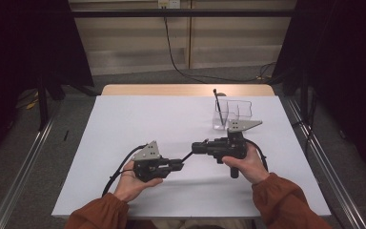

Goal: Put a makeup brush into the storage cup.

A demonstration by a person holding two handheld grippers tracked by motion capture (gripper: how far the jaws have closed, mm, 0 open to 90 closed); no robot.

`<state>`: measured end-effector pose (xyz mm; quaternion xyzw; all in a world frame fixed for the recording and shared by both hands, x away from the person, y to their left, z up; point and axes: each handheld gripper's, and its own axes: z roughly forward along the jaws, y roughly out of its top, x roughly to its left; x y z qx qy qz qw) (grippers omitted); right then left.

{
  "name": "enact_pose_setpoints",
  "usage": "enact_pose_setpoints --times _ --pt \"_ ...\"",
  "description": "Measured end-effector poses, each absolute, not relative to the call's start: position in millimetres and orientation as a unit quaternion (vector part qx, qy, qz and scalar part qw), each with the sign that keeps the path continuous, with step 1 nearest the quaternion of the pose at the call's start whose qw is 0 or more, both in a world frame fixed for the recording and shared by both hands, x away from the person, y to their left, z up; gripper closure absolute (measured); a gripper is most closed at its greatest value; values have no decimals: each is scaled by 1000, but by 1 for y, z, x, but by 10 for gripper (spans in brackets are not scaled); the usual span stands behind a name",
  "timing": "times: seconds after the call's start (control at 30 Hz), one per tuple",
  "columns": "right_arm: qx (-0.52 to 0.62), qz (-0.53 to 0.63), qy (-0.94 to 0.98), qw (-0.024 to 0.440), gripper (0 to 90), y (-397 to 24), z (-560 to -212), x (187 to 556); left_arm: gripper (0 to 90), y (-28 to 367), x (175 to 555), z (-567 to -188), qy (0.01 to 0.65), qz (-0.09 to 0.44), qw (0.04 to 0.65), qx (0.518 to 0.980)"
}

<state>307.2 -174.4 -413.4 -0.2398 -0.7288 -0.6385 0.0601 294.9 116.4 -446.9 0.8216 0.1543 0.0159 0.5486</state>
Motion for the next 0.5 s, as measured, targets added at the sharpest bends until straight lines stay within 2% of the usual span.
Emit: enact_pose_setpoints --times 0.07,0.2,0.5 --pt "-240 -637 -730 60 835 -175 -413 307 736 117 296 -447 166 14 549 819" --pt "-240 -634 -732 59 835 -176 -413 307 688 117 296 -447 173 16 548 818" --pt "-241 -632 -735 49 835 -180 -410 306 513 119 294 -444 194 20 545 815"
